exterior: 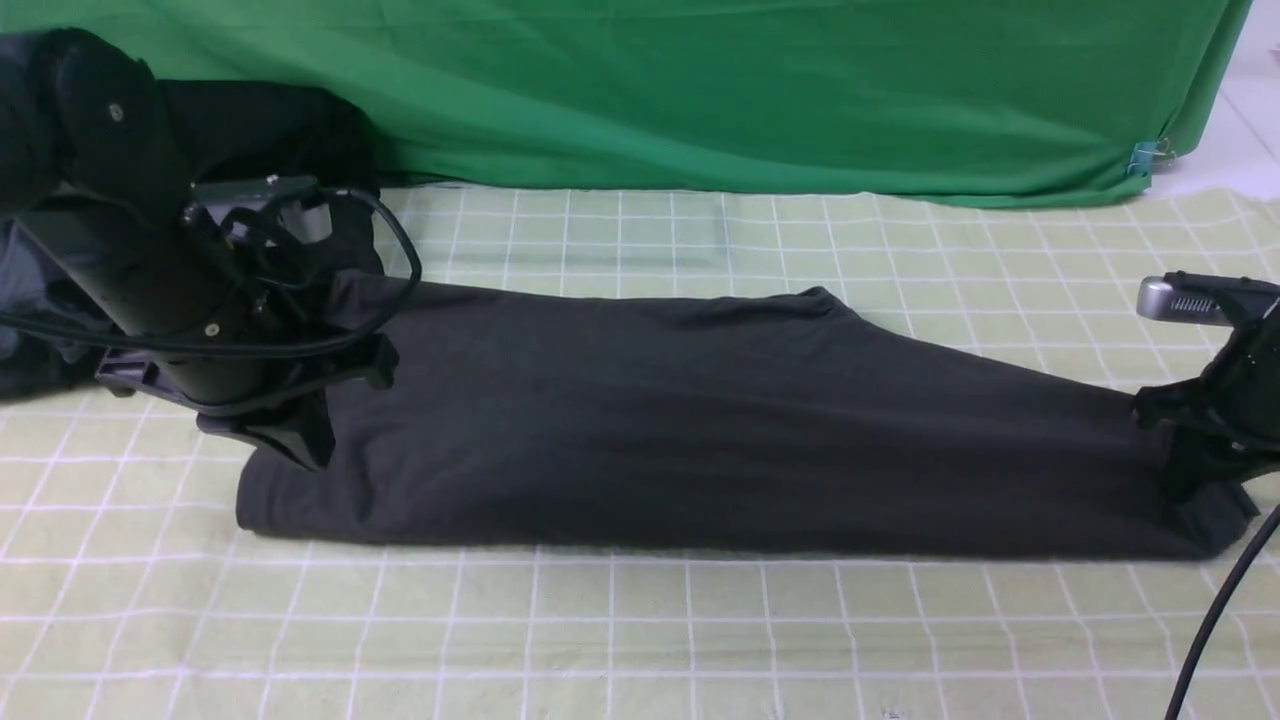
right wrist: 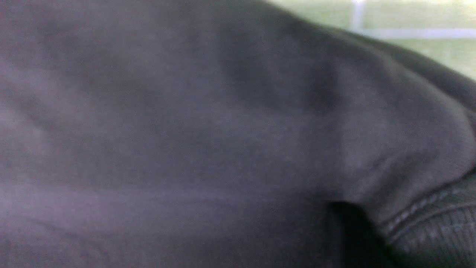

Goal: Fold a long-sleeved shirt over a green coffee tablecloth.
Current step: 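Pull the folded dark garment lengthwise by its ends to straighten it flat on the table, then fold the right end of the dark garment over onto its left end with the right gripper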

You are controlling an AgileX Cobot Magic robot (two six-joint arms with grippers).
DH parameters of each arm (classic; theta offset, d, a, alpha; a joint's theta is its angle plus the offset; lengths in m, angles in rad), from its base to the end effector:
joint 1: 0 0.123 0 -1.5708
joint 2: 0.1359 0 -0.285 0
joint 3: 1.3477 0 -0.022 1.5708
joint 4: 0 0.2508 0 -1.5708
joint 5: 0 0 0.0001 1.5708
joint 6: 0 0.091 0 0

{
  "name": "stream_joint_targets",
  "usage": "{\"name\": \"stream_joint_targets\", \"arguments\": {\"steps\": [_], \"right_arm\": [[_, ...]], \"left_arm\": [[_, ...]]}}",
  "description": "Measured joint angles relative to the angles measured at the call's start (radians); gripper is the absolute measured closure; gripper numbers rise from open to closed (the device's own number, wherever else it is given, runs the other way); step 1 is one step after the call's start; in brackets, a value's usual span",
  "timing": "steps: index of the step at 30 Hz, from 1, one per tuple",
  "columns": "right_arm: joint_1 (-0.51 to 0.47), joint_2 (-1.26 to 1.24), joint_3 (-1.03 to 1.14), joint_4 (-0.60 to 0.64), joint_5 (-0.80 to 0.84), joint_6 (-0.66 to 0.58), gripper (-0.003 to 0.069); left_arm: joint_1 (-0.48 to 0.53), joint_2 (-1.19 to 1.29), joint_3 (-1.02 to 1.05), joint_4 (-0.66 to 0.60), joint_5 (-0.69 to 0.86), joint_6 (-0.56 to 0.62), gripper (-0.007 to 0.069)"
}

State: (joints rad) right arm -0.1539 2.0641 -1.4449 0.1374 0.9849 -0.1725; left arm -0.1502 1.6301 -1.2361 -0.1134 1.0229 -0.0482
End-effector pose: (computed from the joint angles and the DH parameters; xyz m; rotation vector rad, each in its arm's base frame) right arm 0.3970 -0.0511 0.1549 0.0833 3.0642 0.1630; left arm 0.3178 -0.0570 0.2599 0.0794 2.9054 -0.1853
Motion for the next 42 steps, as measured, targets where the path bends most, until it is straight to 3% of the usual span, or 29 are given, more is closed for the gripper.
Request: {"name": "stream_joint_targets", "arguments": {"steps": [1, 9, 15, 19, 24, 25, 26, 28, 30, 37, 42], "right_arm": [[-0.019, 0.0, -0.015, -0.007, 0.019, 0.001, 0.0615], [-0.135, -0.121, -0.101, -0.109, 0.116, 0.087, 0.0618], [-0.096, -0.163, -0.227, -0.096, 0.218, 0.109, 0.0618], [0.007, -0.183, -0.282, -0.047, 0.226, 0.127, 0.0618], [0.24, -0.197, -0.355, 0.029, 0.228, 0.149, 0.0618], [0.25, -0.197, -0.357, 0.032, 0.228, 0.151, 0.0618], [0.341, -0.197, -0.378, 0.045, 0.223, 0.157, 0.0618], [0.391, -0.196, -0.391, 0.05, 0.212, 0.166, 0.0618], [0.518, -0.18, -0.423, 0.062, 0.181, 0.191, 0.0618], [0.718, -0.029, -0.515, 0.079, 0.123, 0.244, 0.0618], [0.789, 0.087, -0.568, 0.081, 0.075, 0.275, 0.0612]], "left_arm": [[0.0, 0.0, 0.0, 0.002, 0.006, 0.0, 0.0627], [0.0, 0.0, 0.0, 0.003, 0.024, 0.0, 0.0627], [0.0, 0.0, 0.0, -0.004, -0.004, 0.0, 0.0627], [0.0, 0.0, 0.0, -0.004, -0.008, 0.002, 0.0627], [0.0, 0.0, 0.0, -0.005, -0.03, 0.002, 0.0627], [0.0, 0.0, 0.0, -0.005, -0.03, 0.002, 0.0627], [0.0, 0.0, 0.0, -0.005, -0.033, 0.002, 0.0627], [0.0, 0.0, 0.0, -0.005, -0.038, 0.002, 0.0627], [0.0, 0.0, 0.0, -0.008, -0.044, -0.001, 0.0627], [0.0, 0.0, 0.0, -0.013, -0.048, -0.008, 0.0627], [0.0, 0.0, 0.0, -0.02, -0.048, -0.023, 0.0627]]}}
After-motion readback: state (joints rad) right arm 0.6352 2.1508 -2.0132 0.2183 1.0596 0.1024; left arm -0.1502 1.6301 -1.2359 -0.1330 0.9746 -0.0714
